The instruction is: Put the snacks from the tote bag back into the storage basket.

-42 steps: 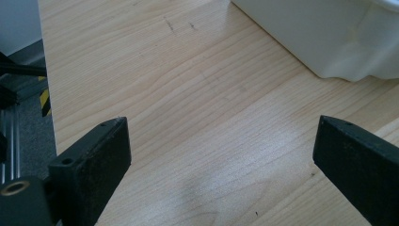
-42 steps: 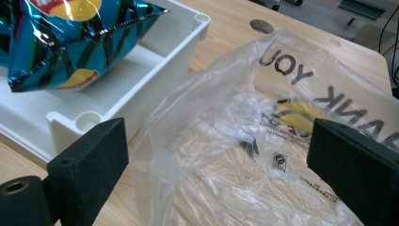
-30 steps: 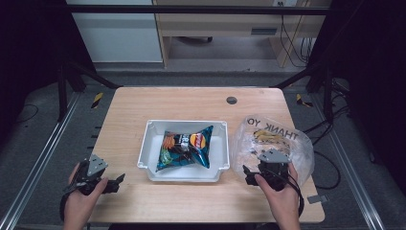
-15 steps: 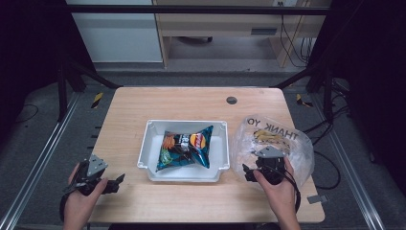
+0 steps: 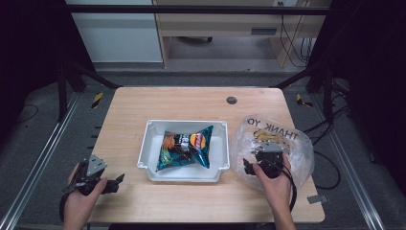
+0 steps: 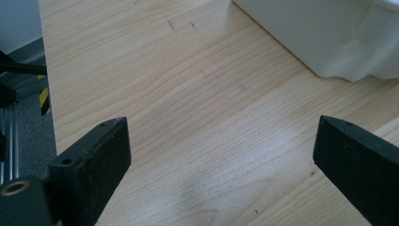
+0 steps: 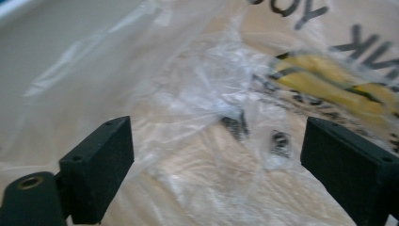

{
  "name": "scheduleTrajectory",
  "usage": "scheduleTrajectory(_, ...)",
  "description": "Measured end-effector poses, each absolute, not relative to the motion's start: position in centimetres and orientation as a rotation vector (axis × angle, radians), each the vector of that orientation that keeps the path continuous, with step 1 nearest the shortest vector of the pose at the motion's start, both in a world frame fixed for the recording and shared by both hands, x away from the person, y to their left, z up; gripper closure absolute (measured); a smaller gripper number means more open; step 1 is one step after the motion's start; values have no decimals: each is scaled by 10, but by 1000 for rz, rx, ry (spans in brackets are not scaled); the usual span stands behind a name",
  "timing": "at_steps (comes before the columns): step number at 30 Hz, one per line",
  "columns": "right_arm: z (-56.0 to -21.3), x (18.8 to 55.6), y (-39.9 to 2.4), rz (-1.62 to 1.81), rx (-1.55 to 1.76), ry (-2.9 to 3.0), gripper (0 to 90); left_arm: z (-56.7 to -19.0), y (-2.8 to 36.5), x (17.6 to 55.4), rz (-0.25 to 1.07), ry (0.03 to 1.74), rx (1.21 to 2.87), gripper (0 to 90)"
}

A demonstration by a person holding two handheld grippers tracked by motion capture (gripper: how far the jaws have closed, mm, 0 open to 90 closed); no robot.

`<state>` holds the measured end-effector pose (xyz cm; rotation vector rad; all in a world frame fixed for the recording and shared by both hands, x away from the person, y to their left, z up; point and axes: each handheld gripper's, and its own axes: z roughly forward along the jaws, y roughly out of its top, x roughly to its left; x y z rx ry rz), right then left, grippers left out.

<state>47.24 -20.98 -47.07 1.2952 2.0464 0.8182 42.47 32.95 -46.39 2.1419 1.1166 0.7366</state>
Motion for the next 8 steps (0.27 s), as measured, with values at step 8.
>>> scheduleTrajectory(8,-479,469,-214,800,1308,2032,104,-464,327,427,735,1108,2144,42)
